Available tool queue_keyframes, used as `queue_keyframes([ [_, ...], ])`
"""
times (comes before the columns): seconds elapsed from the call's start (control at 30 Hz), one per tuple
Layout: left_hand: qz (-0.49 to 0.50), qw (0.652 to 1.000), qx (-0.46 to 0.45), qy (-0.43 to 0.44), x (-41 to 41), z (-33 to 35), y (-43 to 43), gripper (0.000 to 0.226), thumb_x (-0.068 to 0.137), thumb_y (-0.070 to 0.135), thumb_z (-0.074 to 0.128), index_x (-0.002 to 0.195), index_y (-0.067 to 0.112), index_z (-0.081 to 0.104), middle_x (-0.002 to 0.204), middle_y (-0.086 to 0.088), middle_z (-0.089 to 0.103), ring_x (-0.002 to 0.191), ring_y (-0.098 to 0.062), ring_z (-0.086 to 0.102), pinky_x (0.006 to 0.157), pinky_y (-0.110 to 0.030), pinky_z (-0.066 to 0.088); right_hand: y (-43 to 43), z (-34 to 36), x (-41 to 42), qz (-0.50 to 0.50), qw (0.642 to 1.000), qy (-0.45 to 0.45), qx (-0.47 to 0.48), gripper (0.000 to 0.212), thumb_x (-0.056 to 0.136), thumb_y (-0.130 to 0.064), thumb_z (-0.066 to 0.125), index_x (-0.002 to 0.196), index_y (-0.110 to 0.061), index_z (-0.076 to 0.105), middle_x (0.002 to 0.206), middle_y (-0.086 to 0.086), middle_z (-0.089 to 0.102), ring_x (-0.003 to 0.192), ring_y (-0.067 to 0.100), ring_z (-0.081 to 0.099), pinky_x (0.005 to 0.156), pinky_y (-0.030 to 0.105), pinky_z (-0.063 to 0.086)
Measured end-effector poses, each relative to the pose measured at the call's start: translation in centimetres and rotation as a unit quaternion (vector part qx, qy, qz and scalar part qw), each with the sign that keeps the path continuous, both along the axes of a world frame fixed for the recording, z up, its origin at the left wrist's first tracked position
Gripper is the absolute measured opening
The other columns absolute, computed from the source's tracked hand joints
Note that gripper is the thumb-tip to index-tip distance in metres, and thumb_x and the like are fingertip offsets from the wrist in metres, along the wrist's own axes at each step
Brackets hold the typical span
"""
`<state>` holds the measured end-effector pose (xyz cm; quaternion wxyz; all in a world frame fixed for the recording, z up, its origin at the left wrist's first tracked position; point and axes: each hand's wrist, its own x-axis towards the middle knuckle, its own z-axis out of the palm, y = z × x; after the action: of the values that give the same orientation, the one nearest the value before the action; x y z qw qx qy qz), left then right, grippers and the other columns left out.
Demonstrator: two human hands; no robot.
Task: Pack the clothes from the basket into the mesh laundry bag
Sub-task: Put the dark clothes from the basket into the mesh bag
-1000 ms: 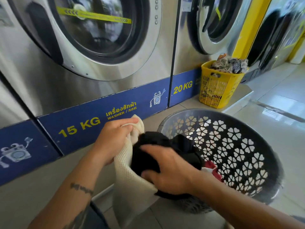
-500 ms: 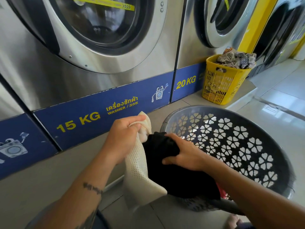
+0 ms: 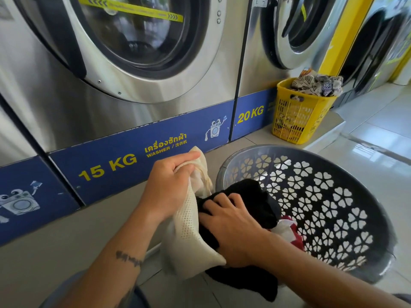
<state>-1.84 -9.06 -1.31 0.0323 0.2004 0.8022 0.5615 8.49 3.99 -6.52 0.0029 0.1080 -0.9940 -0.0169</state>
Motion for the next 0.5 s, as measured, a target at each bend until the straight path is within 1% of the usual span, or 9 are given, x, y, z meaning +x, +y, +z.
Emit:
queue_keyframes([
  [0.07, 0.007, 1.000, -0.015, 0.009, -0.1, -0.2, -0.1, 0.036, 0.093, 0.012, 0.054, 0.119, 0.031, 0.072, 0.123, 0.017, 0.067, 0.113, 0.006, 0.057, 0.095, -0.009, 0.041, 0.8, 0.8, 0.0, 0.017, 0.996, -0.079, -0.029, 0.066, 0.076, -0.059, 0.066, 0.134, -0.031, 0.048, 0.126, 0.001, 0.048, 0.122, 0.028, 0.039, 0.108, 0.050, 0.032],
  [0.17, 0.024, 0.999, -0.034, 0.011, -0.7, -0.7, -0.3, 0.037, 0.092, 0.014, 0.054, 0.119, 0.032, 0.071, 0.127, 0.013, 0.066, 0.117, -0.002, 0.058, 0.106, -0.028, 0.044, 2.9, 3.2, 0.1, -0.033, 0.969, -0.106, -0.220, 0.092, 0.075, -0.042, 0.077, 0.152, -0.044, 0.027, 0.146, -0.001, 0.035, 0.139, 0.025, 0.029, 0.120, 0.045, 0.027],
  [0.23, 0.026, 0.999, -0.040, 0.004, -0.9, -0.8, -0.5, 0.037, 0.093, 0.014, 0.053, 0.120, 0.033, 0.070, 0.128, 0.012, 0.065, 0.117, -0.004, 0.058, 0.105, -0.030, 0.044, 4.9, 3.8, 0.3, -0.097, 0.967, -0.095, -0.217, 0.113, 0.069, -0.046, 0.083, 0.155, -0.049, 0.009, 0.161, -0.004, 0.011, 0.151, 0.025, 0.007, 0.125, 0.053, 0.017],
  [0.27, 0.026, 0.999, -0.044, 0.002, -0.9, -0.9, -0.5, 0.036, 0.093, 0.015, 0.053, 0.120, 0.033, 0.070, 0.129, 0.011, 0.065, 0.118, -0.005, 0.058, 0.105, -0.031, 0.044, 5.8, 3.6, 0.4, -0.133, 0.964, -0.118, -0.199, 0.121, 0.066, -0.050, 0.084, 0.155, -0.051, 0.002, 0.163, -0.005, 0.003, 0.153, 0.026, -0.003, 0.124, 0.057, 0.014],
  [0.3, 0.024, 0.998, -0.051, 0.003, -1.0, -1.0, -0.5, 0.036, 0.094, 0.015, 0.054, 0.120, 0.033, 0.070, 0.129, 0.011, 0.065, 0.119, -0.006, 0.058, 0.106, -0.032, 0.044, 6.7, 3.1, 0.6, -0.162, 0.953, -0.151, -0.207, 0.124, 0.064, -0.054, 0.084, 0.155, -0.051, 0.000, 0.163, -0.003, 0.005, 0.154, 0.029, -0.001, 0.124, 0.059, 0.016],
  [0.33, 0.021, 0.998, -0.058, 0.006, -0.9, -1.1, -0.4, 0.036, 0.094, 0.015, 0.054, 0.120, 0.033, 0.070, 0.130, 0.010, 0.065, 0.120, -0.007, 0.057, 0.107, -0.033, 0.044, 7.4, 2.6, 0.7, -0.183, 0.935, -0.184, -0.243, 0.121, 0.063, -0.055, 0.083, 0.154, -0.051, 0.005, 0.159, 0.001, 0.021, 0.152, 0.031, 0.015, 0.122, 0.057, 0.024],
  [0.4, 0.015, 0.997, -0.068, 0.014, -0.7, -1.2, -0.2, 0.036, 0.094, 0.014, 0.053, 0.120, 0.031, 0.070, 0.130, 0.009, 0.064, 0.121, -0.007, 0.057, 0.107, -0.031, 0.043, 7.9, 1.7, 0.8, -0.195, 0.901, -0.205, -0.329, 0.099, 0.062, -0.051, 0.081, 0.146, -0.046, 0.028, 0.133, -0.002, 0.054, 0.126, 0.020, 0.054, 0.108, 0.048, 0.046],
  [0.43, 0.013, 0.997, -0.072, 0.016, -0.7, -1.2, 0.0, 0.036, 0.094, 0.013, 0.053, 0.121, 0.031, 0.070, 0.131, 0.009, 0.064, 0.122, -0.008, 0.057, 0.107, -0.030, 0.042, 7.8, 1.5, 0.8, -0.197, 0.900, -0.191, -0.339, 0.086, 0.063, -0.047, 0.080, 0.138, -0.041, 0.037, 0.119, -0.005, 0.062, 0.111, 0.015, 0.061, 0.099, 0.046, 0.052],
  [0.5, 0.010, 0.996, -0.081, 0.018, -0.5, -1.2, 0.2, 0.036, 0.095, 0.013, 0.053, 0.123, 0.029, 0.069, 0.132, 0.007, 0.063, 0.122, -0.009, 0.056, 0.105, -0.026, 0.042, 7.0, 1.1, 0.5, -0.208, 0.919, -0.139, -0.306, 0.062, 0.067, -0.041, 0.073, 0.122, -0.032, 0.047, 0.102, -0.004, 0.065, 0.093, 0.015, 0.065, 0.086, 0.045, 0.057],
])
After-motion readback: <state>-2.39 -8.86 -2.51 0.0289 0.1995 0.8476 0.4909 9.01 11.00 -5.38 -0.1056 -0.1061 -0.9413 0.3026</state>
